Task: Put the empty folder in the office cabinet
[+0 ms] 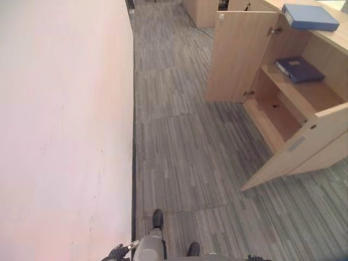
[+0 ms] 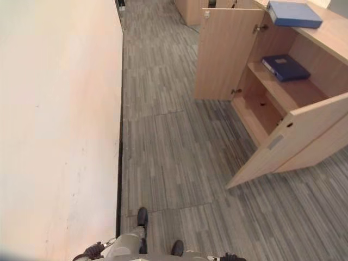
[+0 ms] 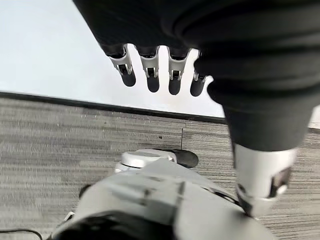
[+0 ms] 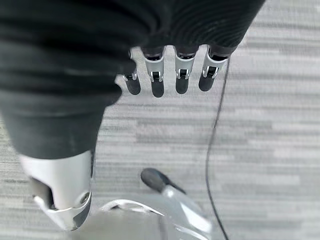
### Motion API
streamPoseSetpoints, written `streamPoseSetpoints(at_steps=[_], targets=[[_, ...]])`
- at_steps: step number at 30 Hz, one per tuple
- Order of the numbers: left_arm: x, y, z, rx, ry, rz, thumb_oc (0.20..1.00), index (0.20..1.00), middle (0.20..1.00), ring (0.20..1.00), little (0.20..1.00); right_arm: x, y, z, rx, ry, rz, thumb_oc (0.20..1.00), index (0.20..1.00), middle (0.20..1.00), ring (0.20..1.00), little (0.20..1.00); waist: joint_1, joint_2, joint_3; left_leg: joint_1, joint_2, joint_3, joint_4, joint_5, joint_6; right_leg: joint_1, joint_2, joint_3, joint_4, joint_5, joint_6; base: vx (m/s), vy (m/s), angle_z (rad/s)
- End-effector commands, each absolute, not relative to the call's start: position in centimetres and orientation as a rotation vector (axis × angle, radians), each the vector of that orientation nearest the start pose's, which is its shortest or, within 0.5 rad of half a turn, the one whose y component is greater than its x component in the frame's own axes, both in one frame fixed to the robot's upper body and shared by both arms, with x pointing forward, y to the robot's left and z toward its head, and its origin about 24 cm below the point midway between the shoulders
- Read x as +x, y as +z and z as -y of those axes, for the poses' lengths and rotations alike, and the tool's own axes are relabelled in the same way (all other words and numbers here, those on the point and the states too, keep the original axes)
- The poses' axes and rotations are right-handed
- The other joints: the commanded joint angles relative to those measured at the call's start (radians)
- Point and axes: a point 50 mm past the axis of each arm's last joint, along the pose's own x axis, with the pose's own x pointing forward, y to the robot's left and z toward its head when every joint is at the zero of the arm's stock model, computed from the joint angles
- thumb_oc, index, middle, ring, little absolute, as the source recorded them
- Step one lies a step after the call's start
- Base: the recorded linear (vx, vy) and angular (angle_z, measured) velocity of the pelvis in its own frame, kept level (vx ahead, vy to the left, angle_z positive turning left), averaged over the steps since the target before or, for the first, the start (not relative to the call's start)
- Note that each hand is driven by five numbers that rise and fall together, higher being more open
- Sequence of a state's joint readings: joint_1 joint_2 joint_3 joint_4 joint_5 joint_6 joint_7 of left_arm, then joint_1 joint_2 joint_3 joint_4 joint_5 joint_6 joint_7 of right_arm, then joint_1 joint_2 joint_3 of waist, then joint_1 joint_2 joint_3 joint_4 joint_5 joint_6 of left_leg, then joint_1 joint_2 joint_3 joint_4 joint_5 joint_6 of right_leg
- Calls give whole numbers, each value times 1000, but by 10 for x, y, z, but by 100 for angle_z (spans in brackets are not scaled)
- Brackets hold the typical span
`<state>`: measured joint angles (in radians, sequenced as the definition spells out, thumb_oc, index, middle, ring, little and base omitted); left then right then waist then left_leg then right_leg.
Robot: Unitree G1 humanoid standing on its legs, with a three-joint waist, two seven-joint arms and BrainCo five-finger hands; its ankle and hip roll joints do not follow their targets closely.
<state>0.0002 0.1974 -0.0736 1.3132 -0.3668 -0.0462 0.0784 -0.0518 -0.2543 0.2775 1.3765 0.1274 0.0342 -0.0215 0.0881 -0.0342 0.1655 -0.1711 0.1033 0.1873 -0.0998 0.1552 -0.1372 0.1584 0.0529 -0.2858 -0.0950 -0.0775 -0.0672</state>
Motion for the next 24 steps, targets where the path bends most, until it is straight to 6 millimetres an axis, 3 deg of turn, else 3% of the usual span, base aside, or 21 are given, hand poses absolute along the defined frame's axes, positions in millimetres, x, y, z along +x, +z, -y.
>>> streamPoseSetpoints(at_steps=[1,2,4,9,13,14,16,17,18,19,20,21,24], targets=[[61,-168,-232,-29,392,-1265,1000,1000,1000,1000,1000,66,-165,246,-357,-41,-1385,1000,1000,1000,1000,1000,2,6,-42,-44,-14,-2,13,18,46,98,-61,0,20,-46,126,133,80,-31],[58,-169,-234,-20,390,-1280,1000,1000,1000,1000,1000,65,-166,244,-356,-34,-1390,1000,1000,1000,1000,1000,4,18,-56,-49,-5,-5,13,51,46,91,-52,5,17,-39,122,131,93,-33],[52,-169,-235,-11,394,-1299,1000,1000,1000,1000,1000,62,-167,241,-353,-24,-1399,1000,1000,1000,1000,1000,11,16,-75,-35,-15,0,13,53,50,99,-66,9,8,-46,132,237,157,-22],[42,-170,-237,3,391,-1325,1000,1000,1000,1000,1000,53,-170,234,-357,27,-1443,1000,1000,1000,1000,1000,38,2,-114,13,-76,4,13,0,91,109,-150,6,43,-52,187,281,213,-27],[48,-168,-240,28,371,-1306,1000,1000,1000,1000,1000,58,-170,232,-349,24,-1430,1000,1000,1000,1000,1000,48,-7,-138,60,-141,9,13,-58,128,90,-239,-7,143,3,238,228,233,1],[48,-168,-240,28,371,-1306,1000,1000,1000,1000,1000,58,-170,232,-349,24,-1430,1000,1000,1000,1000,1000,48,-7,-138,60,-142,10,13,-58,128,90,-239,-6,144,3,238,189,248,1],[58,-167,-241,54,342,-1284,1000,1000,1000,1000,1000,66,-169,233,-352,22,-1405,1000,1000,1000,1000,1000,46,-4,-133,100,-196,3,13,-101,161,37,-328,-39,319,111,261,234,364,-1],[64,-166,-242,62,334,-1267,1000,1000,1000,1000,1000,70,-168,234,-358,24,-1391,1000,1000,1000,1000,1000,39,-6,-115,141,-237,-13,13,-142,182,-7,-391,-43,472,196,266,186,295,29],[64,-166,-242,62,334,-1267,1000,1000,1000,1000,1000,70,-168,234,-358,24,-1391,1000,1000,1000,1000,1000,40,-7,-115,142,-238,-12,13,-142,182,-8,-393,-42,475,195,267,231,355,42],[69,-164,-243,74,325,-1255,1000,1000,1000,1000,1000,76,-167,234,-367,25,-1370,1000,1000,1000,1000,1000,35,2,-98,174,-251,-19,13,-173,197,-49,-438,-80,599,237,256,99,177,49],[69,-164,-243,73,325,-1255,1000,1000,1000,1000,1000,76,-167,234,-367,25,-1370,1000,1000,1000,1000,1000,35,1,-98,174,-253,-19,13,-173,197,-51,-440,-78,603,236,257,196,256,34],[72,-163,-245,76,331,-1247,1000,1000,1000,1000,1000,81,-166,232,-370,30,-1348,1000,1000,1000,1000,1000,32,13,-79,204,-239,-20,13,-195,197,-114,-475,-132,652,235,247,123,59,46],[74,-163,-245,94,317,-1246,1000,1000,1000,1000,1000,89,-165,230,-375,39,-1327,1000,1000,1000,1000,1000,6,42,-38,238,-190,-40,13,-186,183,-194,-399,-141,579,145,209,102,-49,30]])
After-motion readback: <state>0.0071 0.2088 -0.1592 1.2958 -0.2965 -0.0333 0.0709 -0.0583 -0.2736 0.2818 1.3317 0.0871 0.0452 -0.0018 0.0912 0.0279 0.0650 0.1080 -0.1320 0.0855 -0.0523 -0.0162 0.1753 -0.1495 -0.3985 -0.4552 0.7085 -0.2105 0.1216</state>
